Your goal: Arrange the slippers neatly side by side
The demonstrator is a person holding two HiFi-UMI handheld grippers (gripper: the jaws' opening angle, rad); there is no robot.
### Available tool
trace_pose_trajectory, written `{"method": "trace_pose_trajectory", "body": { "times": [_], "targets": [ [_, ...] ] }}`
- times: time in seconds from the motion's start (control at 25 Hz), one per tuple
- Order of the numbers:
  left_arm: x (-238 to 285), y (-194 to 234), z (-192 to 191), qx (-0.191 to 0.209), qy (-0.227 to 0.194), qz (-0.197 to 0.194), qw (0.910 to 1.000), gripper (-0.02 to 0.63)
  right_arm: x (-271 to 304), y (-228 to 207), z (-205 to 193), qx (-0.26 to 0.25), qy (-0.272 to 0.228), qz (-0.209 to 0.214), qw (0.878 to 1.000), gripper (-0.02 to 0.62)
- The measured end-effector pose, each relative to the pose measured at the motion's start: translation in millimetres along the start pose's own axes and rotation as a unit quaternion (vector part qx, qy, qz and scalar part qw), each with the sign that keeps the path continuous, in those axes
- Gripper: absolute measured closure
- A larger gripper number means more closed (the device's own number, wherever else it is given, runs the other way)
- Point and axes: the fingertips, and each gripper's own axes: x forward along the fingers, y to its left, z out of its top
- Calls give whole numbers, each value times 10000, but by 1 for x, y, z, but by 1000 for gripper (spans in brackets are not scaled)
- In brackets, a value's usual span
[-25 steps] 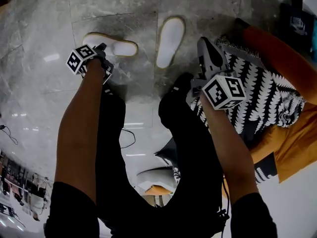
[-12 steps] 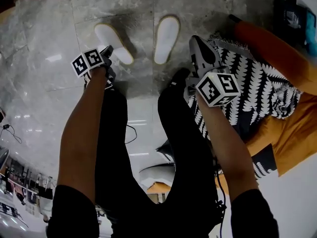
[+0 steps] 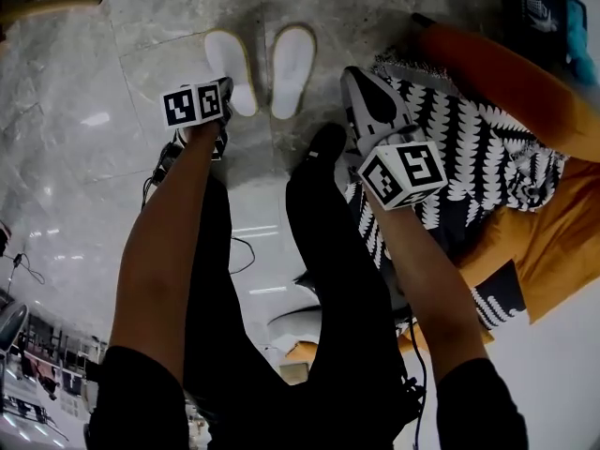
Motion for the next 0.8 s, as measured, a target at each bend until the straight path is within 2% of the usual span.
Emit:
{"method": "trace_pose_trajectory", "body": {
  "times": [0.08,0.24,0.36,0.8],
  "targets": [
    [13,-8,-4,99,170,50,9998,580,-4,-6,-6,-130,30,-20,9999,563],
    [35,-10,-14,221,506,251,9982,580,-10,-16,-17,-72,54,-80,9999,563],
    [46,-11,-14,303,609,352,9971,580,-13,-26,-22,-29,41,-115,9999,563],
    [65,-15,-17,1110,978,559,9874,578,-18,-44,-26,109,-8,-243,9996,563]
  ]
}}
